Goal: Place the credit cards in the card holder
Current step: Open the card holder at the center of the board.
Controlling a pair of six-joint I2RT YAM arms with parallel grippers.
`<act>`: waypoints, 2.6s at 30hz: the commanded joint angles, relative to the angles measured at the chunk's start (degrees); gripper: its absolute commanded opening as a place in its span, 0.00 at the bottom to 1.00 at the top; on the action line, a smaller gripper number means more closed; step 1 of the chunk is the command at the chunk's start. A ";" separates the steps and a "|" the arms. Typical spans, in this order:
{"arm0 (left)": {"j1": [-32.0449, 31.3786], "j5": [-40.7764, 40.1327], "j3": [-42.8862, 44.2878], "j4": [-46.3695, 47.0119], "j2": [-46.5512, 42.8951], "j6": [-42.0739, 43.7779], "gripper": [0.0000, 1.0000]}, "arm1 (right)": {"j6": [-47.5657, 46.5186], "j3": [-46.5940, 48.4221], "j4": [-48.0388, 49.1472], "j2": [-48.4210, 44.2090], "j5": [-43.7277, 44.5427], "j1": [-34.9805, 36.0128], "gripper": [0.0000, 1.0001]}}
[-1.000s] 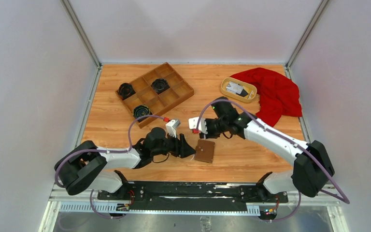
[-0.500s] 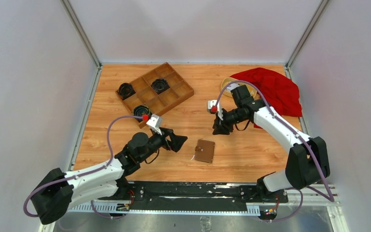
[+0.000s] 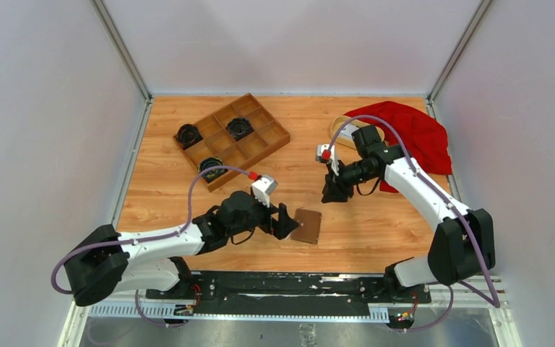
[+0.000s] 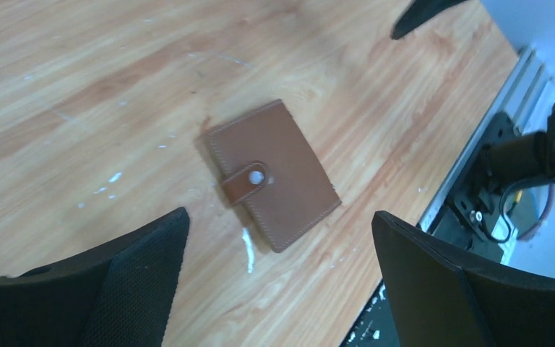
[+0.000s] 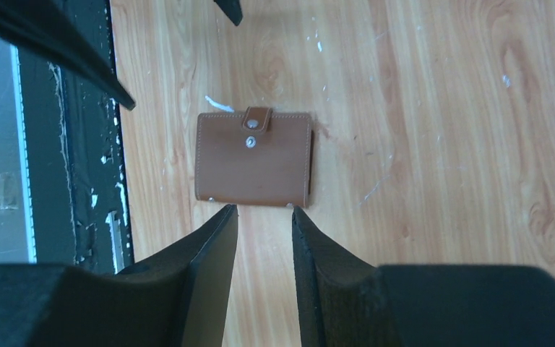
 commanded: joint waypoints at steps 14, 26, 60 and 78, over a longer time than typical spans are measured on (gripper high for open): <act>-14.90 -34.15 32.12 -39.11 23.70 0.38 0.91 | -1.97 -4.40 -3.95 -3.01 -6.37 -10.02 0.39; -16.38 -35.85 37.23 -41.81 30.73 -4.03 0.91 | -2.06 -4.31 -3.91 -2.42 -5.82 -10.59 0.39; -16.48 -36.57 36.97 -38.78 34.87 -7.42 0.48 | -1.09 -4.27 -3.91 -0.53 -5.14 -9.97 0.38; -14.00 -31.55 25.66 -24.91 22.72 -8.53 0.00 | 4.12 -5.75 -1.91 0.01 -15.58 -9.17 0.40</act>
